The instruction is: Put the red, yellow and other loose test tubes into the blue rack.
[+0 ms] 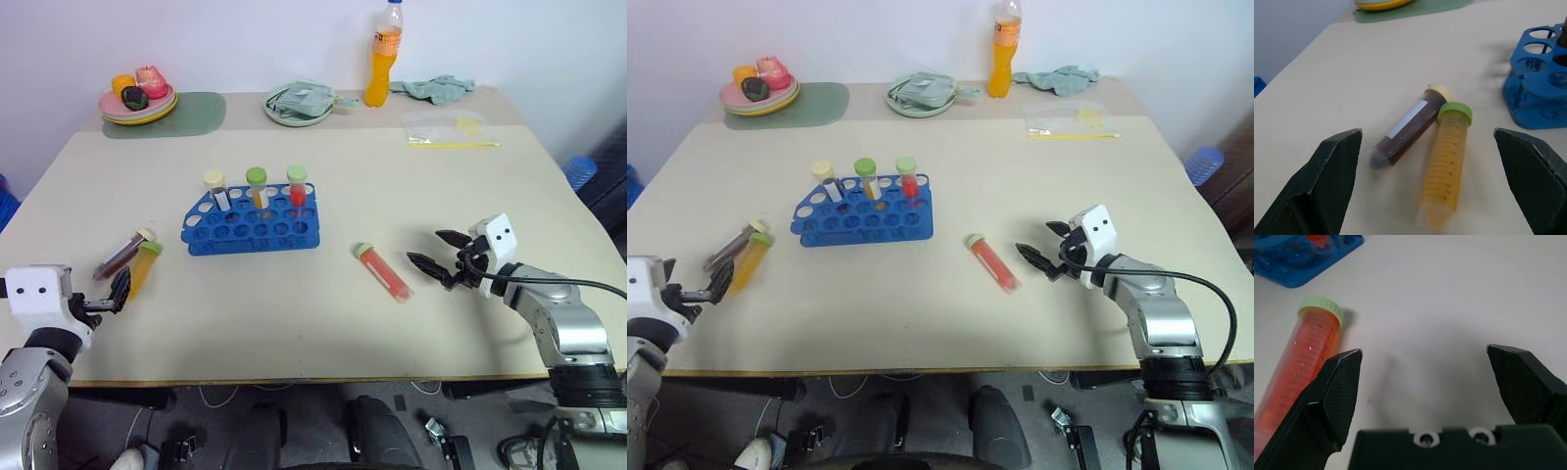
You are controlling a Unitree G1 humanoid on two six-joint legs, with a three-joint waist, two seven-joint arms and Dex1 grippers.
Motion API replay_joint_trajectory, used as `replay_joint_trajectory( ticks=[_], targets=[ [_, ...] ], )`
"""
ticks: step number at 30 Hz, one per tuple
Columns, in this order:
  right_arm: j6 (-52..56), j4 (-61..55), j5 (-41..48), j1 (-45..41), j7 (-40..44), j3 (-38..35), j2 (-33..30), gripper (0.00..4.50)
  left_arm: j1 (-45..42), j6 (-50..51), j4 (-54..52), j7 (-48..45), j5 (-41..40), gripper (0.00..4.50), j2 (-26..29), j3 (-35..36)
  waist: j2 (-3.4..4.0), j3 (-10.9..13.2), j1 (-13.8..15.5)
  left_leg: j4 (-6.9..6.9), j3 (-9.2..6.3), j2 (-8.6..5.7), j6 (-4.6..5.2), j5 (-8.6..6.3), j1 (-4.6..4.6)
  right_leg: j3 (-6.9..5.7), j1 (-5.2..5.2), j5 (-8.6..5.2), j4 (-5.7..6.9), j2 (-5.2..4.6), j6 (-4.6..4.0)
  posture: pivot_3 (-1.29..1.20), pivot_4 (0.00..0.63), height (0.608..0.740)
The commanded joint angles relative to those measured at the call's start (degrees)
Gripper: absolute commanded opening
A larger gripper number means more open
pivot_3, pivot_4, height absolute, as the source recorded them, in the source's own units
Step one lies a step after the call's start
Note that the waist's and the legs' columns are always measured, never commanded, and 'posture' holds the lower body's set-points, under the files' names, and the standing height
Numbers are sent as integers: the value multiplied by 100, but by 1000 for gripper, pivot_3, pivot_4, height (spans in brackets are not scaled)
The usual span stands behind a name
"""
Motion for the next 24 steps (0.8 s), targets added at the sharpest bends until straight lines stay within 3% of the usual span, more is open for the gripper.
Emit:
replay_joint_trajectory(
  ticks=[1, 16, 24],
  targets=[
    [-113, -40, 11, -92, 17, -41, 18, 4500, 17, -25, -256, 33, -64, 4438, 20, 193, 0, 0, -1, 0, 0, 0, 0, 0, 0, 0, 0, 0, 0, 0, 0, 0, 150, 740],
    [67, -298, 92, 36, -65, -88, 48, 4500, -113, -89, -96, -36, -23, 4438, 62, 191, 0, 0, -8, 0, 0, 0, 0, 0, 0, 0, 0, 0, 0, 0, 0, 0, 150, 740],
    [1186, -1378, 514, -57, 326, -27, -450, 4500, -364, -75, 96, -374, -60, 4438, 285, -92, 8, 5, -1, 1, 0, 0, 0, 0, -2, 0, -3, 0, 2, 1, 0, 0, 150, 740]
  ],
)
